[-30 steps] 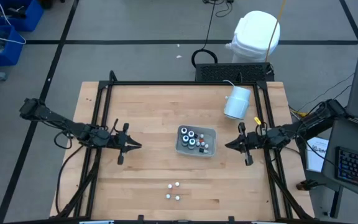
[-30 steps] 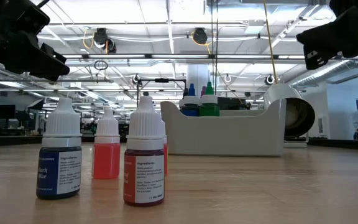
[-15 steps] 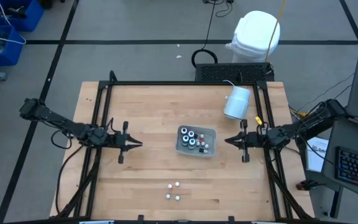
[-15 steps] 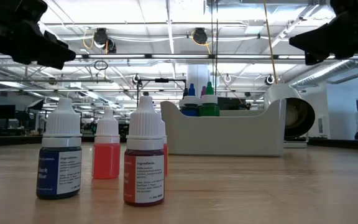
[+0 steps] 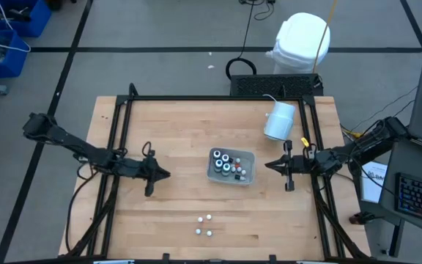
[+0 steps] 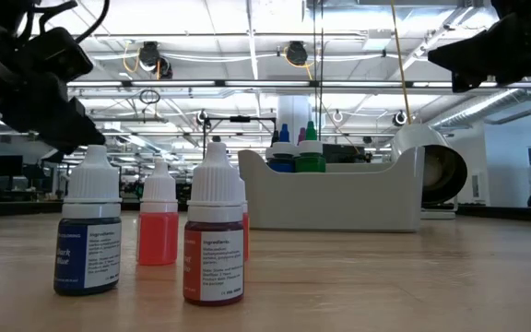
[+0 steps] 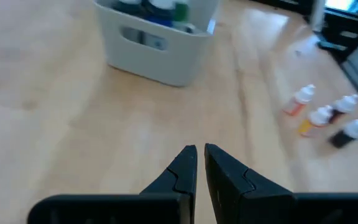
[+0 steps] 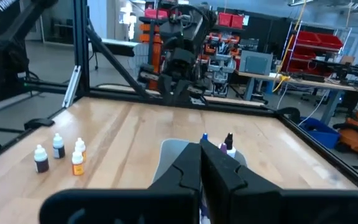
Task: Pick & Place food coloring
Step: Put the small yellow bottle into the gray bin
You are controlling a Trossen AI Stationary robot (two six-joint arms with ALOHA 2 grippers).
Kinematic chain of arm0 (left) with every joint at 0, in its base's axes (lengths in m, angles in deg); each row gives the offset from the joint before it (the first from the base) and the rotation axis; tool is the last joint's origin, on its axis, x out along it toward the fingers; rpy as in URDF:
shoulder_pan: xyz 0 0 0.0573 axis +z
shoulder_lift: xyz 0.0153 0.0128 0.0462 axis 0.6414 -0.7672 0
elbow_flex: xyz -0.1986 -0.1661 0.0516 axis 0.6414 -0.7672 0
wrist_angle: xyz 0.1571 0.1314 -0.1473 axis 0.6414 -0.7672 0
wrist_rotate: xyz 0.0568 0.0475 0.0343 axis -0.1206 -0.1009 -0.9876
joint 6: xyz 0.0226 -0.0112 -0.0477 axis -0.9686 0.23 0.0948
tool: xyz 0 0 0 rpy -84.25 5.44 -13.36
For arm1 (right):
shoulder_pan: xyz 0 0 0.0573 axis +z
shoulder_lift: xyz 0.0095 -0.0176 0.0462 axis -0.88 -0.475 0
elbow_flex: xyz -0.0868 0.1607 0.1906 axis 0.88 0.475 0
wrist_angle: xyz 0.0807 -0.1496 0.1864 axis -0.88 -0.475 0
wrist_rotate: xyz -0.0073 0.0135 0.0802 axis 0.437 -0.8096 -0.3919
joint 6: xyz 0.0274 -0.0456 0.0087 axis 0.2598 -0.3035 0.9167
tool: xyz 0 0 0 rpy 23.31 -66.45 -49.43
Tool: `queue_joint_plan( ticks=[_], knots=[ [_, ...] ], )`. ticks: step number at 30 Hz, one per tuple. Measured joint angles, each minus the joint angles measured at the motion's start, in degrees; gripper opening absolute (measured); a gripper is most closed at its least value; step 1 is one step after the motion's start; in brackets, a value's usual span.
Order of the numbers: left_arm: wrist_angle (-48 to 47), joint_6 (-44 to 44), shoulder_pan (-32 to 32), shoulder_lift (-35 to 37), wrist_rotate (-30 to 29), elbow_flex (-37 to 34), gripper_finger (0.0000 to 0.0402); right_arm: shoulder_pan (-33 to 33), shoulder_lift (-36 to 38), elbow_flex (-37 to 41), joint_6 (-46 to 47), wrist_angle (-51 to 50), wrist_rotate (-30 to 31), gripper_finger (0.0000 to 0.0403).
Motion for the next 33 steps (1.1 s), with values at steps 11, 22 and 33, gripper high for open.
queue_joint_plan(
  ticks=[11, 22, 33],
  knots=[
    [5.33, -3.88, -8.10, -25.24, -1.71, 19.23, 0.0037, 0.00, -0.02, 0.00, -1.01, -4.05, -0.05, 0.0000],
    [-18.92, -9.84, -12.17, -48.15, -9.48, 50.64, 0.0058, 0.61, -0.02, 0.00, -1.06, -4.32, -0.09, 0.0000],
    [-30.51, -11.25, -9.94, -57.13, -3.30, 65.47, 0.0191, 0.66, 0.00, 0.00, -1.54, -3.35, -0.06, 0.0000]
  ],
)
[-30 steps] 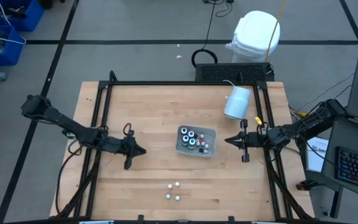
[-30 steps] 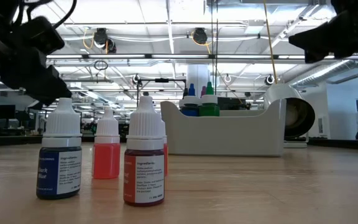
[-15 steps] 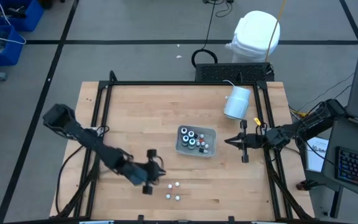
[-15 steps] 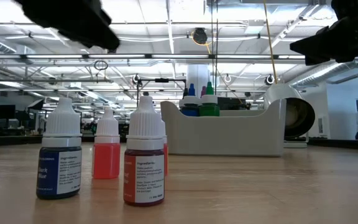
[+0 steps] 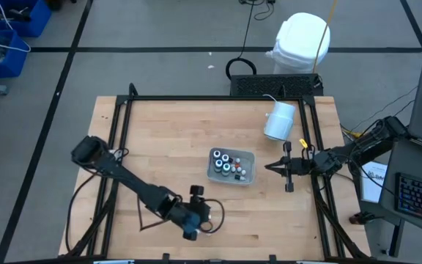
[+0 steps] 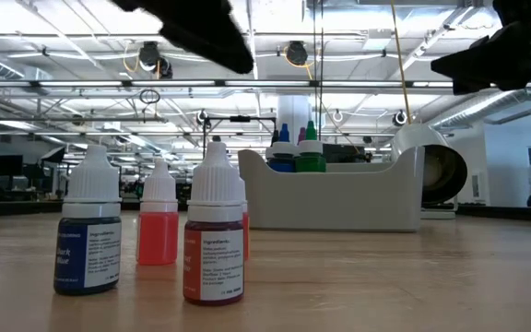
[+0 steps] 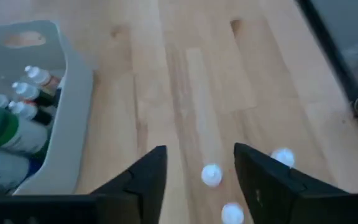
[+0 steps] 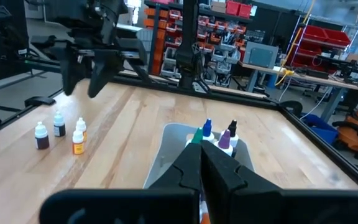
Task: Pick & Place food coloring
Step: Put the small yellow bottle into the gray bin
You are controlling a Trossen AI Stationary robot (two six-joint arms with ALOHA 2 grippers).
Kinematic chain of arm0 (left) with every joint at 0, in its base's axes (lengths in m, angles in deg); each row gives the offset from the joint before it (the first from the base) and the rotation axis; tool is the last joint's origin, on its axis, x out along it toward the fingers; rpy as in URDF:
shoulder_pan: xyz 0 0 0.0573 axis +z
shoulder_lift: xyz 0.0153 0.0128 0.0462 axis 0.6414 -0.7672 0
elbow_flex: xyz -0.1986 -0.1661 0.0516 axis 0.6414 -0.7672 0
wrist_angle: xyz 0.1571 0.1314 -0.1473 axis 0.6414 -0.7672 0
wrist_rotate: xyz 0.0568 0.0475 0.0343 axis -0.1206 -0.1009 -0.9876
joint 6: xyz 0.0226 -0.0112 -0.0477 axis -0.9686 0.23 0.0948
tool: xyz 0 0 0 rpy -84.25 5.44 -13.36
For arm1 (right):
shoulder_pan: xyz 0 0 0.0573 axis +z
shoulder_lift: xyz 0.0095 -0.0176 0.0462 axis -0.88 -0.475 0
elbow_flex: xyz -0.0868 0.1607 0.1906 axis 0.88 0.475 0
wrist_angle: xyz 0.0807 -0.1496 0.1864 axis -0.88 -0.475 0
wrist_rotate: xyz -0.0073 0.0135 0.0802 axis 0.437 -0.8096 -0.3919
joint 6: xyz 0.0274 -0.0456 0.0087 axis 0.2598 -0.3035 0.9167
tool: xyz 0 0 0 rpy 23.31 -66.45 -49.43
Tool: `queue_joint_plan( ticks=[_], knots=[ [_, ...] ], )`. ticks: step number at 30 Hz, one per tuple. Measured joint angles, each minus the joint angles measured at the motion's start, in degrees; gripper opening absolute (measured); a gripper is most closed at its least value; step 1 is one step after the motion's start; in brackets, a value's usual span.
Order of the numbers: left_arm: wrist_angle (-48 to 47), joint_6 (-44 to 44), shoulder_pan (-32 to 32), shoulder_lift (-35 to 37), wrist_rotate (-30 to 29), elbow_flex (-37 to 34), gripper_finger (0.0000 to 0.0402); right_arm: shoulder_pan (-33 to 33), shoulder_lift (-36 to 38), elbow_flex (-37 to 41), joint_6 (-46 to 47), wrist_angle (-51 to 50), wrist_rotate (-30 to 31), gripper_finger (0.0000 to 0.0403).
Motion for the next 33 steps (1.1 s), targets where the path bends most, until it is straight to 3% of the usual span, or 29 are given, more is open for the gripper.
queue_joint_plan(
  ticks=[4, 18, 33],
  knots=[
    [0.02, 0.43, 1.80, -0.78, 0.41, 0.70, 0.0208, -0.02, 0.00, 0.00, -0.13, 0.67, 0.06, 0.0000],
    [1.36, 4.55, 3.95, -6.48, 9.84, 0.71, 0.0209, -0.13, -0.01, 0.00, -0.98, 1.20, 0.04, 0.0000],
    [3.16, 7.24, 3.62, -9.74, 10.91, 0.69, 0.0209, -0.13, 0.00, 0.00, -1.01, 0.60, 0.02, 0.0000]
  ],
)
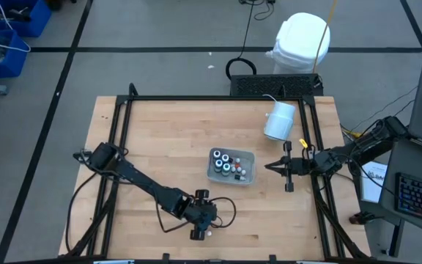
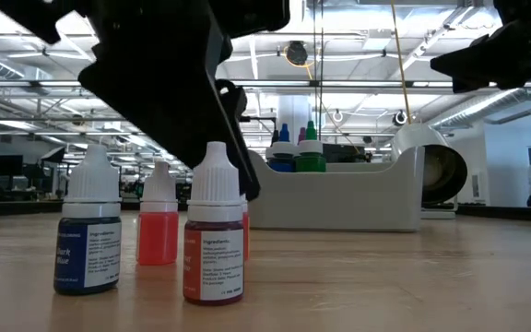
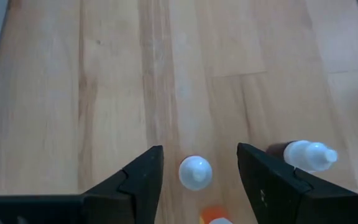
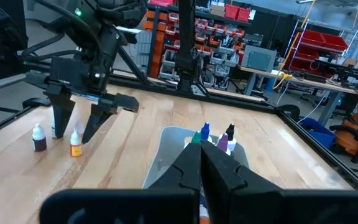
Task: Pick & Place food coloring
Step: Put the small yellow bottle into the gray bin
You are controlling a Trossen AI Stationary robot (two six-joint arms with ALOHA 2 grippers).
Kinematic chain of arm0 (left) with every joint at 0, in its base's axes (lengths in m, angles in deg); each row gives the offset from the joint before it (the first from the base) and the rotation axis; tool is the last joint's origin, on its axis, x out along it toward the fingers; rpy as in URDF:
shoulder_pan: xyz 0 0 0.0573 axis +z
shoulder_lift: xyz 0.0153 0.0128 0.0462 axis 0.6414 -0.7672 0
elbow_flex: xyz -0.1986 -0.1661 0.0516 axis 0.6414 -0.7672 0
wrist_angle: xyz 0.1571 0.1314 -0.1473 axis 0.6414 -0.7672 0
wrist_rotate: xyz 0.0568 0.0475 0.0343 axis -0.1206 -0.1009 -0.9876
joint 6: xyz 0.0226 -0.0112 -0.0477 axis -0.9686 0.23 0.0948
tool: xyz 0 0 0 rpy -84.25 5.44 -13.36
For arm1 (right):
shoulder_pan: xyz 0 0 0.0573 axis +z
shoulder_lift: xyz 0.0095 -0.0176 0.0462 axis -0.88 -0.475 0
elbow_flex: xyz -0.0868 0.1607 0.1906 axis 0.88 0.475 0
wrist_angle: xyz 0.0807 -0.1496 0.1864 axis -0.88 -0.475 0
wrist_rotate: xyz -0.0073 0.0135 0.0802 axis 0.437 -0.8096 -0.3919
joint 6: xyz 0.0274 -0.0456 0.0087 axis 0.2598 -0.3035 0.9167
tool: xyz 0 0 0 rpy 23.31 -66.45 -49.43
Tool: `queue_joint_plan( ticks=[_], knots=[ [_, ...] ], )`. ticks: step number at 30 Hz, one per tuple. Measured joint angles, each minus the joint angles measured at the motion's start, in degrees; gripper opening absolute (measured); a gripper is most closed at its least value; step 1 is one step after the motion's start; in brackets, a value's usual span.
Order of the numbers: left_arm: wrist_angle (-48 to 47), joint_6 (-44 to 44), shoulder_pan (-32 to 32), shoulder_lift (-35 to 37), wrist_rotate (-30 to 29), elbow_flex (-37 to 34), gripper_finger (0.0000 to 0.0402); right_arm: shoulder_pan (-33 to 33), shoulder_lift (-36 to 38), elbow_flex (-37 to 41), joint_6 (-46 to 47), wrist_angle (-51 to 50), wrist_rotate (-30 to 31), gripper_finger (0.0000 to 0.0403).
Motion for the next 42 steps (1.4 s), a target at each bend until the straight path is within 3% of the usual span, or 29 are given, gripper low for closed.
queue_joint_plan(
  ticks=[42],
  knots=[
    [-0.24, -4.44, 0.15, -1.21, -1.69, -0.02, 0.0209, 0.00, 0.00, 0.00, 0.02, -0.89, -0.04, 0.0000]
  ],
)
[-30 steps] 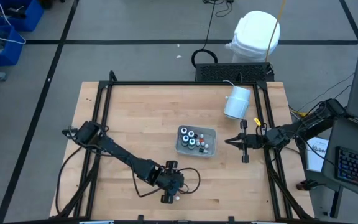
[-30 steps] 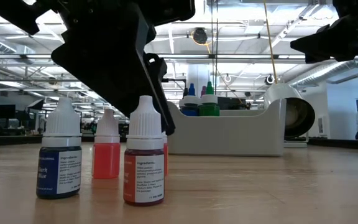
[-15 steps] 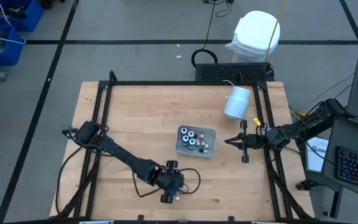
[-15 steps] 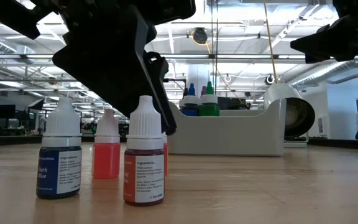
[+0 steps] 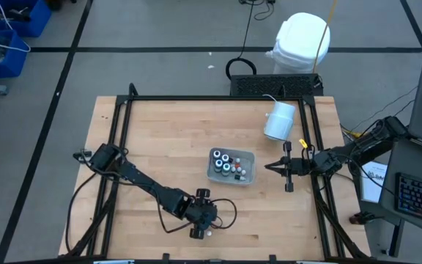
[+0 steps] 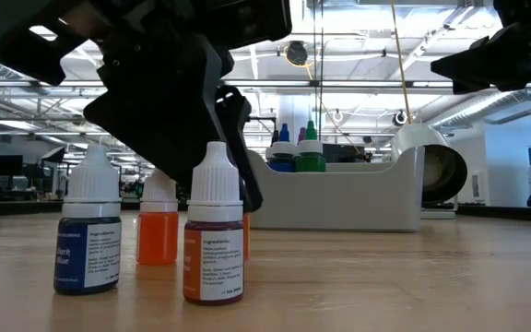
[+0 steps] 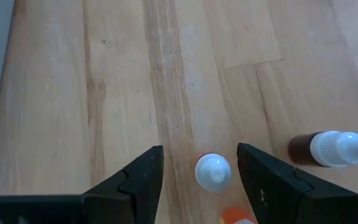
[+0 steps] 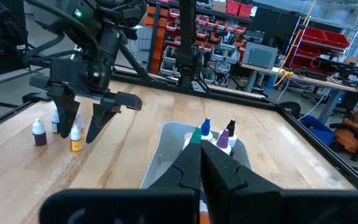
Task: Pick & Place food coloring
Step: Put the small yellow bottle into the gray bin
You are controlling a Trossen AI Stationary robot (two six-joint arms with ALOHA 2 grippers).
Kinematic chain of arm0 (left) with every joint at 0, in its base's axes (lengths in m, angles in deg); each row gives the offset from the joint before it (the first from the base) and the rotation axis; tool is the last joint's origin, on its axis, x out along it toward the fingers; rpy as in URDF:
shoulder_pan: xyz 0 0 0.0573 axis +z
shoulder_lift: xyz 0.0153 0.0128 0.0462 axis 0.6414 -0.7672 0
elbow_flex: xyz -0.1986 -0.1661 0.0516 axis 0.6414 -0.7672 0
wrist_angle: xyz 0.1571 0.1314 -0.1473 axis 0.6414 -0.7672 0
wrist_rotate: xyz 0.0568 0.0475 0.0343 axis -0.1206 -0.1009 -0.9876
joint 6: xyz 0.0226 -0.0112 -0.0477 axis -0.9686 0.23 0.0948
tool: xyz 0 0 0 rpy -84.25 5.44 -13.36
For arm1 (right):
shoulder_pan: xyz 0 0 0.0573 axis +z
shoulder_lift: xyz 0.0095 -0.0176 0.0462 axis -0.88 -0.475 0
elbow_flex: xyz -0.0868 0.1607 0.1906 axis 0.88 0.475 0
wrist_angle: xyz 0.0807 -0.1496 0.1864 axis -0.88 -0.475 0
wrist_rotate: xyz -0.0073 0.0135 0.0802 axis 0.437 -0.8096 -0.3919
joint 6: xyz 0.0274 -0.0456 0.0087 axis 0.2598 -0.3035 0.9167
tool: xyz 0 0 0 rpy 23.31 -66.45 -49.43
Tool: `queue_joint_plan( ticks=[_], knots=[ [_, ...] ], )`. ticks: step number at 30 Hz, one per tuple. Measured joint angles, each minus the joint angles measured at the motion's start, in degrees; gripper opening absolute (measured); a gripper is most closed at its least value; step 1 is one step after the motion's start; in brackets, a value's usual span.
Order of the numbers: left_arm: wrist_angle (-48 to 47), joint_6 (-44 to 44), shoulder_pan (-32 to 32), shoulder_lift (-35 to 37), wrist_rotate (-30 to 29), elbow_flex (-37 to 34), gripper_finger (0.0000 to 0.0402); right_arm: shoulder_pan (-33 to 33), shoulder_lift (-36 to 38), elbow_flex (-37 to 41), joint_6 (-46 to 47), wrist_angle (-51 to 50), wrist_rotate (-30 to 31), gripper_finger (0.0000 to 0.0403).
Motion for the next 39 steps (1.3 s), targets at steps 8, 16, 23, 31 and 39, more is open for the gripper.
queue_joint_plan(
  ticks=[8, 16, 23, 31, 39],
  knots=[
    [-0.07, -0.24, 0.07, 0.00, -1.47, 0.00, 0.0169, 0.00, 0.00, 0.00, 0.00, -0.22, 0.00, 0.0000],
    [-0.02, -0.38, 0.07, 0.00, -1.45, 0.00, 0.0069, 0.00, 0.00, 0.00, -0.02, -0.24, 0.00, 0.0000],
    [0.85, -2.85, 0.17, 0.04, -1.40, 0.00, 0.0065, 0.02, 0.00, 0.00, -0.02, -0.48, 0.00, 0.0000],
    [2.94, -6.46, 0.17, 0.33, -1.38, 3.68, 0.0072, 0.02, -0.02, 0.00, -0.02, -0.44, 0.02, 0.0000],
    [-7.97, -11.23, -0.43, 0.39, -9.32, 12.63, 0.0065, 0.02, -0.01, 0.00, -0.02, -0.80, 0.00, 0.0000]
  ],
)
